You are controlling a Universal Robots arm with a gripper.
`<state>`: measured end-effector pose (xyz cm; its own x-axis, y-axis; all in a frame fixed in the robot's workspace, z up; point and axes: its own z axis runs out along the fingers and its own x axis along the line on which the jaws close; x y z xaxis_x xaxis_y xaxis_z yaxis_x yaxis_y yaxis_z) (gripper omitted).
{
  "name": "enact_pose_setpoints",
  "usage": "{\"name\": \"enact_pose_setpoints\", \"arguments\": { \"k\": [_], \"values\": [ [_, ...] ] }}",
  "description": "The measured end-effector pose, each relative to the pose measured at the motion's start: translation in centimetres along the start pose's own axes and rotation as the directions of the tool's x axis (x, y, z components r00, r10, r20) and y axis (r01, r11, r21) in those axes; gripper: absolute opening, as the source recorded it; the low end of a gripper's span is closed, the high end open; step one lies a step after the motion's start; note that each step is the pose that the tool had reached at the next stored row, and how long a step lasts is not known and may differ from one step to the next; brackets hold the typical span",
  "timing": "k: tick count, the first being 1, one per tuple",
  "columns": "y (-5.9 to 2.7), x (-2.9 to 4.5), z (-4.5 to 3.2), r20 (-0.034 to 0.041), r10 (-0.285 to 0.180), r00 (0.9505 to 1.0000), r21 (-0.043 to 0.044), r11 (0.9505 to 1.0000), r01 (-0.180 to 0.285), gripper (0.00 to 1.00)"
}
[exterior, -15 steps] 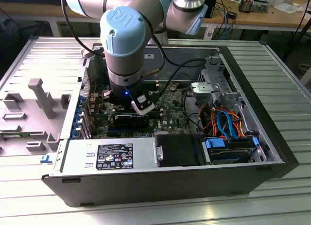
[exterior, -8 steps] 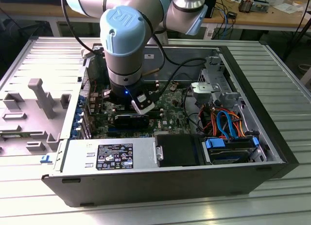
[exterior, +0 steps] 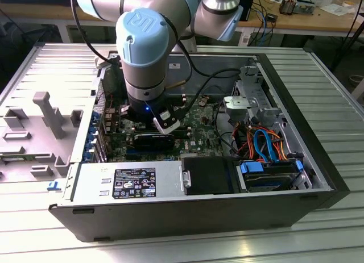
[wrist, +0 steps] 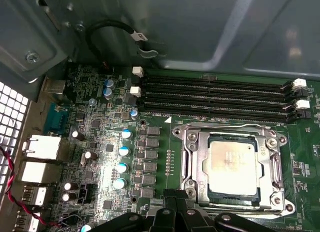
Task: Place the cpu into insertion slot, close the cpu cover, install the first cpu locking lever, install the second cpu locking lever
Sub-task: 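Install the second cpu locking lever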
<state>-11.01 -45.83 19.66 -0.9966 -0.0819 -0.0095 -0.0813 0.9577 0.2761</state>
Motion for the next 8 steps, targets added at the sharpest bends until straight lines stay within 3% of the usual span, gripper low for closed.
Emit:
{"name": "enact_pose_setpoints", "arguments": {
  "k": [5, 8],
  "values": [
    [0.13, -0.01, -0.53, 0.0024, -0.001, 1.0000, 0.0008, 1.0000, 0.001, 0.11],
    [0.11, -0.80, -0.57, 0.0008, 0.000, 1.0000, 0.0007, 1.0000, 0.000, 0.11]
  ]
}}
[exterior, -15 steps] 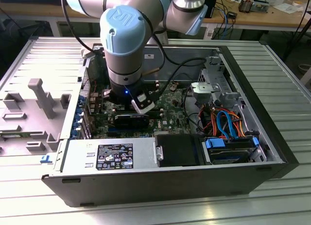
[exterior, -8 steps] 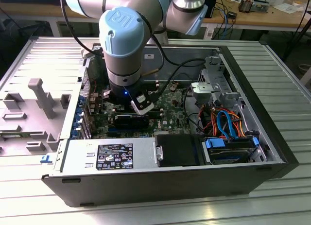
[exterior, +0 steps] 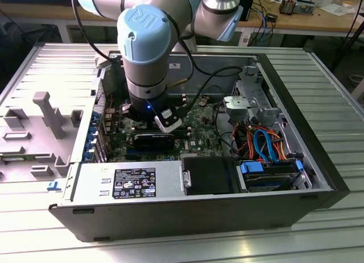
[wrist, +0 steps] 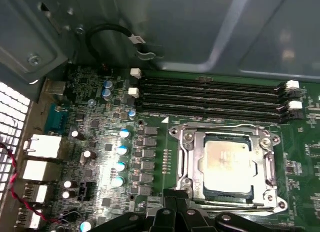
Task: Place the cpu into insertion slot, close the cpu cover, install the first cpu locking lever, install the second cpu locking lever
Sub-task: 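Install the second cpu locking lever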
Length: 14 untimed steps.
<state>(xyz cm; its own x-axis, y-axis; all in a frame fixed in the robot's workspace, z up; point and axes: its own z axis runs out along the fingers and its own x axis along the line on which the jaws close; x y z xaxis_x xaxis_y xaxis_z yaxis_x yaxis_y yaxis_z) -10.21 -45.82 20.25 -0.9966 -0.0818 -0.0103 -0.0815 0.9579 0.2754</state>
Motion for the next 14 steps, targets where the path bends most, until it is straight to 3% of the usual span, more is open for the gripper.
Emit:
{"name": "enact_pose_setpoints", "arguments": {
  "k": [3, 6, 7, 9, 11, 14],
  "values": [
    [0.28, -1.67, 0.10, -0.0073, 0.002, 1.0000, -0.0006, 1.0000, -0.002, 0.11],
    [0.99, -2.60, 0.31, -0.0138, 0.004, 0.9999, -0.0005, 1.0000, -0.004, 0.11],
    [1.71, -2.91, 0.51, -0.0149, 0.004, 0.9999, 0.0089, 1.0000, -0.004, 0.11],
    [2.73, -3.17, 0.73, -0.0172, 0.005, 0.9998, 0.0406, 0.9992, -0.004, 0.11],
    [3.31, -3.32, 0.70, -0.0197, 0.006, 0.9998, 0.0725, 0.9974, -0.005, 0.11],
    [3.81, -3.49, 0.48, -0.0232, 0.008, 0.9997, 0.1116, 0.9937, -0.005, 0.11]
  ]
}}
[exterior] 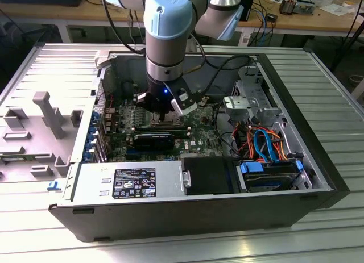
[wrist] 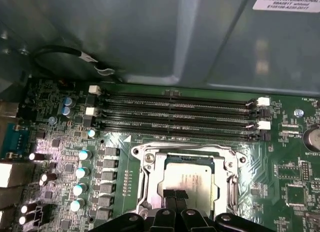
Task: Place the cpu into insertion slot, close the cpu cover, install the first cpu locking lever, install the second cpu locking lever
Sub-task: 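Install the second cpu locking lever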
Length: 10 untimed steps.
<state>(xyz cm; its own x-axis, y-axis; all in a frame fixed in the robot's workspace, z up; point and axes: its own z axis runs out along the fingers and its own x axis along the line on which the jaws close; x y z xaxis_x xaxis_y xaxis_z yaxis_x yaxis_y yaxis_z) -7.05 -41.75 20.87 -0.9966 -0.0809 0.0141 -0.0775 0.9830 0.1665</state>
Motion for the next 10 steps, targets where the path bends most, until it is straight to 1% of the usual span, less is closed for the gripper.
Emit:
{"name": "enact_pose_setpoints", "arguments": {
  "k": [1, 2, 3, 5, 7, 8, 9, 10],
  "values": [
    [0.16, -0.05, -0.09, -0.0011, 0.000, 1.0000, 0.0133, 0.9999, 0.000, 0.11],
    [0.30, -0.09, -0.15, -0.0021, 0.001, 1.0000, 0.0246, 0.9997, -0.001, 0.11],
    [0.50, -0.19, -0.20, -0.0041, 0.001, 1.0000, 0.0388, 0.9992, -0.001, 0.11],
    [0.82, -0.34, -0.24, -0.0072, 0.002, 1.0000, 0.0580, 0.9983, -0.002, 0.11],
    [1.11, -0.54, -0.26, -0.0106, 0.003, 0.9999, 0.0691, 0.9976, -0.002, 0.11],
    [1.20, -0.60, -0.34, -0.0115, 0.003, 0.9999, 0.0732, 0.9973, -0.002, 0.11],
    [1.36, -0.66, -0.73, -0.0124, 0.004, 0.9999, 0.0776, 0.9970, -0.003, 0.11],
    [1.50, -0.67, -1.27, -0.0126, 0.004, 0.9999, 0.0798, 0.9968, -0.003, 0.11]
  ]
}}
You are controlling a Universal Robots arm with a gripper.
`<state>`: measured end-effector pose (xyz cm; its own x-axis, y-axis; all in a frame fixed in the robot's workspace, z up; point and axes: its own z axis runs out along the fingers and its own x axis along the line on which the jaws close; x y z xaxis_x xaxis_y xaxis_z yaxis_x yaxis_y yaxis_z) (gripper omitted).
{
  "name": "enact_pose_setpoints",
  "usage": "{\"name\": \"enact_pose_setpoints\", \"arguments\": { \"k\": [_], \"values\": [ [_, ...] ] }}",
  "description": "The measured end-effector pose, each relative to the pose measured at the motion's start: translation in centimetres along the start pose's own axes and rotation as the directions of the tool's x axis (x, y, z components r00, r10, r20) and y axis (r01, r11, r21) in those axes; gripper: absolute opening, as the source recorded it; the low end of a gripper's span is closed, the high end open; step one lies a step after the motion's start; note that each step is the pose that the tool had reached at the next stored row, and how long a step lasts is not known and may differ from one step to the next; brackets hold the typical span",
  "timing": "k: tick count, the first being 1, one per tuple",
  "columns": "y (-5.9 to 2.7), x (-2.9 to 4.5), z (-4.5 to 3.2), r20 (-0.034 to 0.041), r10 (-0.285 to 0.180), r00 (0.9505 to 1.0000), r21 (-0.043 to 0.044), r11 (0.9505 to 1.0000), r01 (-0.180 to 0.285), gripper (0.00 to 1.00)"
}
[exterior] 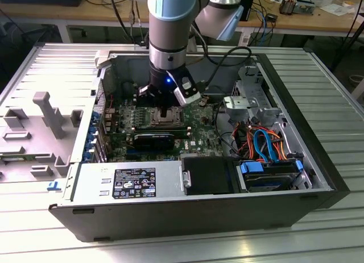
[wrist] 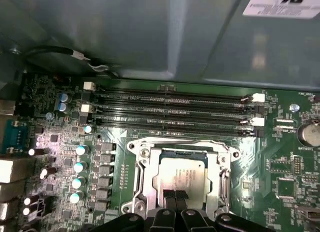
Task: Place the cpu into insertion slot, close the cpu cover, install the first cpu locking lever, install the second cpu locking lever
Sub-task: 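Install the second cpu locking lever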
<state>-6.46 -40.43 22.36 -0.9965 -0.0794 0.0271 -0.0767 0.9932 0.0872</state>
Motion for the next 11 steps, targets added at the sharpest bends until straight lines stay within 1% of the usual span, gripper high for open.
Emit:
{"name": "enact_pose_setpoints", "arguments": {
  "k": [1, 2, 5, 11],
  "values": [
    [0.09, 0.01, -0.80, 0.0000, 0.000, 1.0000, 0.0012, 1.0000, 0.000, 0.11],
    [0.14, 0.03, -1.39, 0.0000, 0.000, 1.0000, 0.0015, 1.0000, 0.000, 0.11],
    [0.24, 0.07, -2.50, -0.0001, 0.000, 1.0000, 0.0017, 1.0000, 0.000, 0.11],
    [0.24, 0.07, -2.54, 0.0000, 0.000, 1.0000, 0.0016, 1.0000, 0.000, 0.11]
  ]
}}
